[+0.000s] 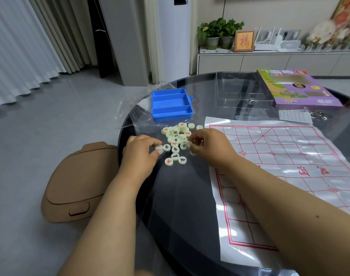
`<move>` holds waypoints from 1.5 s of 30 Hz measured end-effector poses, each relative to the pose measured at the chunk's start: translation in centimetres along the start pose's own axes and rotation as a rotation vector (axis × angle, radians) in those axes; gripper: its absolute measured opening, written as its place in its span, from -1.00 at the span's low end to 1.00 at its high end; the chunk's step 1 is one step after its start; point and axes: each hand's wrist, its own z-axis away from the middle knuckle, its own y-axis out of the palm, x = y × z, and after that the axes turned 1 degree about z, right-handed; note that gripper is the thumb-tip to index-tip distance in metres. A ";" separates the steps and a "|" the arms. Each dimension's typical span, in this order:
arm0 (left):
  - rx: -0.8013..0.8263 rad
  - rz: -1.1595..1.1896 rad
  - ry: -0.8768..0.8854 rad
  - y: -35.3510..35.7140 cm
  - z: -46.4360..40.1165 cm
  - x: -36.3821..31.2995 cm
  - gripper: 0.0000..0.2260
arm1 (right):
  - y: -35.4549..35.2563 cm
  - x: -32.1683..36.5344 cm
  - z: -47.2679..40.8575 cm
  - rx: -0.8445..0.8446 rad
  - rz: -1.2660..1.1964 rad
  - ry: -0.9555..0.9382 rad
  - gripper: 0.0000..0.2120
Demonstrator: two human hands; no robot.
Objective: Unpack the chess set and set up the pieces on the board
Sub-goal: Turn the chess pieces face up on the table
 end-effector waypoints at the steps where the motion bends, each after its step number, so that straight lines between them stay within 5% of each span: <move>1: 0.000 0.006 -0.004 0.0 0.0 -0.1 -0.83 | 0.1 0.0 0.0 -0.001 0.004 0.006 -0.81; 16: -0.010 -0.085 -0.101 -0.4 -0.2 -0.1 -0.80 | -0.1 0.4 -0.1 -0.034 -0.013 0.093 -0.83; 24: -0.083 0.047 -0.013 -0.6 0.0 -0.5 -0.88 | -0.4 0.7 0.4 0.012 -0.094 -0.006 -0.71; 30: 0.015 0.134 0.039 -0.9 0.4 -1.6 -0.93 | -0.3 0.8 0.5 0.055 0.011 -0.092 -0.52; 40: 0.081 0.055 -0.075 -0.6 0.3 -0.2 -0.72 | 0.4 2.1 0.8 0.188 0.119 -0.224 -0.41; 45: 0.067 0.028 -0.084 -1.0 0.4 0.0 -0.69 | -0.7 1.4 0.7 0.068 0.040 -0.200 -0.45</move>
